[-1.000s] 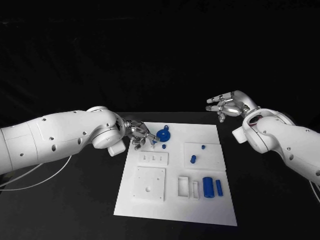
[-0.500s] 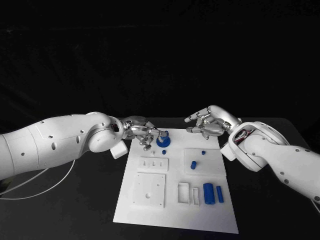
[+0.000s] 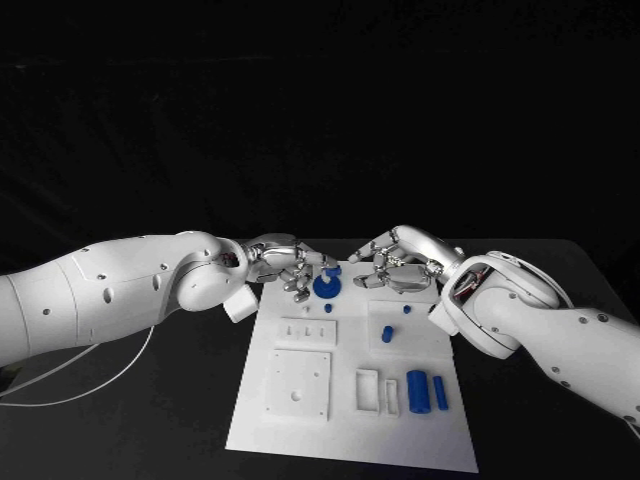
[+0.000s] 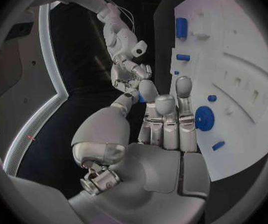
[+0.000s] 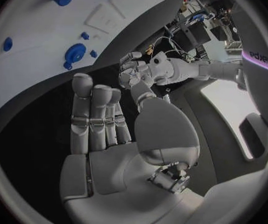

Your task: Assemble the parts on the task board

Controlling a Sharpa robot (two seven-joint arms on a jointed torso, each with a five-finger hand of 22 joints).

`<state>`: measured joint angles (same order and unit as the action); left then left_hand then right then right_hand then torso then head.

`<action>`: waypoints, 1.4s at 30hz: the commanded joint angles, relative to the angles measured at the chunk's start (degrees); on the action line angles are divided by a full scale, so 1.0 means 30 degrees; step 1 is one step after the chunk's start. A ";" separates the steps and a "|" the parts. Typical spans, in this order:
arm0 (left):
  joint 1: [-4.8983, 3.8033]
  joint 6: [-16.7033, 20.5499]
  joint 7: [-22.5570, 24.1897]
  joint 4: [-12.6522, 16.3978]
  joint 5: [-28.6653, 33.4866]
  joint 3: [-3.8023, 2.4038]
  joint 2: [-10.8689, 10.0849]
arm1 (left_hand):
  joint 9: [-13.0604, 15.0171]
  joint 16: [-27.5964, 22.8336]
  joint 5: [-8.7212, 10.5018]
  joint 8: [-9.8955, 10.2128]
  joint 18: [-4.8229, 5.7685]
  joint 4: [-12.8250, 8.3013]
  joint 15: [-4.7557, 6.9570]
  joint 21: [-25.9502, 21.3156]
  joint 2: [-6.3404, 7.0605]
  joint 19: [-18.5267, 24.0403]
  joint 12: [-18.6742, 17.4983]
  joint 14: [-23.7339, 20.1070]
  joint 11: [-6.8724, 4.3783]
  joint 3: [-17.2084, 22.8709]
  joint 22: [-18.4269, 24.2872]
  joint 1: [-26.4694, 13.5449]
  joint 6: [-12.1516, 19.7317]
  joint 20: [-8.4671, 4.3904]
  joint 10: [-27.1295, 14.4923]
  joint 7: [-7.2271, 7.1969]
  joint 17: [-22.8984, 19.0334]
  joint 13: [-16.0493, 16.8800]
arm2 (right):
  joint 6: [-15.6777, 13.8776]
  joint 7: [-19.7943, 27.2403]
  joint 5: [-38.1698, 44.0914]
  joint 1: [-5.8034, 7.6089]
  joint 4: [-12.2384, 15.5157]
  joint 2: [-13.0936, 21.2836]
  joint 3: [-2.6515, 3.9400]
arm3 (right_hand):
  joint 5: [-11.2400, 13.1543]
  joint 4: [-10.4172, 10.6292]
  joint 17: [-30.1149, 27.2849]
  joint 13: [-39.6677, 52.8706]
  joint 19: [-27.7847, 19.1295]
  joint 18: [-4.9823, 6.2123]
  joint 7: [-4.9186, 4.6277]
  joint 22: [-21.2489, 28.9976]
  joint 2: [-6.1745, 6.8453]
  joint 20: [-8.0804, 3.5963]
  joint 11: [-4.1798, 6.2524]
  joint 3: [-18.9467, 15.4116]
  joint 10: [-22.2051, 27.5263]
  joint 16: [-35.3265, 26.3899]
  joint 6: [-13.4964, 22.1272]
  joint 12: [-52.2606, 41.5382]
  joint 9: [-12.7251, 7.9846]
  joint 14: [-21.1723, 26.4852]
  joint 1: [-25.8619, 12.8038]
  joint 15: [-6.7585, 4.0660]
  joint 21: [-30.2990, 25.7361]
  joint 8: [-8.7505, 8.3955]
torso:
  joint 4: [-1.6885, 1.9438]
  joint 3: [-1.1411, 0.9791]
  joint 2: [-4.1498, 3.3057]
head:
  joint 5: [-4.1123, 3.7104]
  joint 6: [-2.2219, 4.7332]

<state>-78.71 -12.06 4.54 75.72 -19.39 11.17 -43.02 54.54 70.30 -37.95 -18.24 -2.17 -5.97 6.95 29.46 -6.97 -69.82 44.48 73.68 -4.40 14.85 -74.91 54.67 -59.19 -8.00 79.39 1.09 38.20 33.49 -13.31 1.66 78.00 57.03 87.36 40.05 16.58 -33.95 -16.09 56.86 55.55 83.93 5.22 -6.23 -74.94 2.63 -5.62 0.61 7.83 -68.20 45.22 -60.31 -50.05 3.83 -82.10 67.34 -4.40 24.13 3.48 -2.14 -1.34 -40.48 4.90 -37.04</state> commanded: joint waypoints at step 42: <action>0.0043 -0.0314 0.0909 0.0280 -0.1089 0.0007 0.0151 | -0.0124 0.0047 0.0415 0.1286 0.0142 -0.1326 0.0033 0.0090 0.1359 0.0153 -0.0123 0.0011 -0.0051 0.2894 -0.0327 0.2122 -0.1160 -0.0001 0.0116 -0.0364 -0.0380 -0.0156 | -0.0097 -0.0359 0.1003 -0.0037 -0.0013 -0.0767 -0.0588 | 0.1939 0.0635 0.0750 0.0541 0.0881 -0.0036 0.0568 -0.1021 -0.0892 -0.0096 0.0238 -0.1516 -0.0500 0.0732 -0.1511 -0.0462 0.0023 -0.0396 0.0043 -0.0158 0.1120 0.0032 | 0.0005 0.0004 0.0001 | -0.0104 -0.0086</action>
<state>-78.53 -12.33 6.13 76.44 -22.85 11.28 -42.72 54.14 70.29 -36.42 -14.61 -2.17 -3.85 6.79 29.78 -2.51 -69.40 44.47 73.58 -4.19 17.07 -74.94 60.25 -60.30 -7.99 79.61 2.02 37.04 33.09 -13.82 0.54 80.32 56.99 87.27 37.85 14.90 -28.38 -14.23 59.08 57.20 83.93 5.21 -4.51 -74.92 0.37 -5.62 1.14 2.97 -69.54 47.23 -64.71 -51.26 3.81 -83.05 67.63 -4.68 27.29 3.43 -2.12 -1.32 -40.48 4.57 -37.27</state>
